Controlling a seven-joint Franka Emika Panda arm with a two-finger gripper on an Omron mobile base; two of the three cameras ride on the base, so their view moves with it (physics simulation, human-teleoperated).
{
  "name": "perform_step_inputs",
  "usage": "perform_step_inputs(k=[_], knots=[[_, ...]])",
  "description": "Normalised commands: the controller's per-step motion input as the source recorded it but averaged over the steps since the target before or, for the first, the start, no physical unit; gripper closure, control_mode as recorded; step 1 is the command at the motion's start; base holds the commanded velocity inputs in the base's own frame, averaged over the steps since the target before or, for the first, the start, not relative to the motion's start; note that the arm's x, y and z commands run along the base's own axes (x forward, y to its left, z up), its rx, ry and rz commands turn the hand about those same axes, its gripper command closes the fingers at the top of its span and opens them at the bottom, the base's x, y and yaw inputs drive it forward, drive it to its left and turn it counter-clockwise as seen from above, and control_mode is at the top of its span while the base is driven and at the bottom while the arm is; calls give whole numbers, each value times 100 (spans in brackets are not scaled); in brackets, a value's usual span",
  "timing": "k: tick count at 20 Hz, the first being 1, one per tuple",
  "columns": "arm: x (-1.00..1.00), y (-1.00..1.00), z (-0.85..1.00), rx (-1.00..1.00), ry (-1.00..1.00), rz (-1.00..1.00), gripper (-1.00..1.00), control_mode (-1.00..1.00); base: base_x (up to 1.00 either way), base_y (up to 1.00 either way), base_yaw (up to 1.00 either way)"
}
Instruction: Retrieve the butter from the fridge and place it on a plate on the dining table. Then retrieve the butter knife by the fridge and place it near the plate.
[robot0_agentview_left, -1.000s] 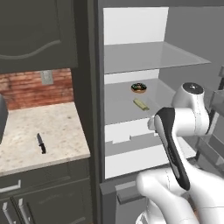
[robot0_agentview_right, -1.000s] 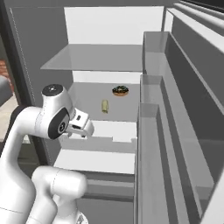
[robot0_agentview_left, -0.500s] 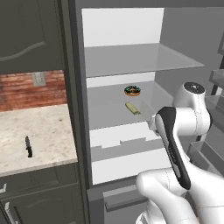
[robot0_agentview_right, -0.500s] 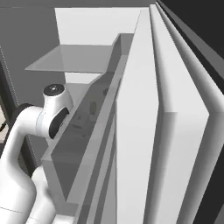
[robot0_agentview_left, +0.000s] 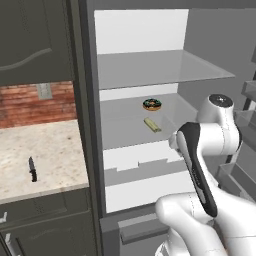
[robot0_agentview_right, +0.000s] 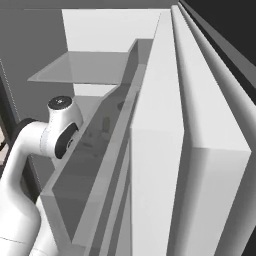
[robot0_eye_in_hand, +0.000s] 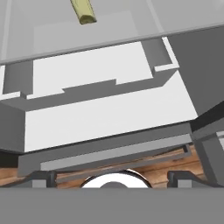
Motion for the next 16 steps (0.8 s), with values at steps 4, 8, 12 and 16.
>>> perform_step_inputs(k=[4, 8, 12, 16], knots=[[44, 13, 8, -10, -1, 5, -100, -100, 0, 0, 0], [64, 3, 2, -5, -6, 18, -100, -100, 0, 0, 0], [59, 6, 4, -4, -2, 6, -100, -100, 0, 0, 0], [68, 5, -3, 0, -4, 0, -100, -100, 0, 0, 0]])
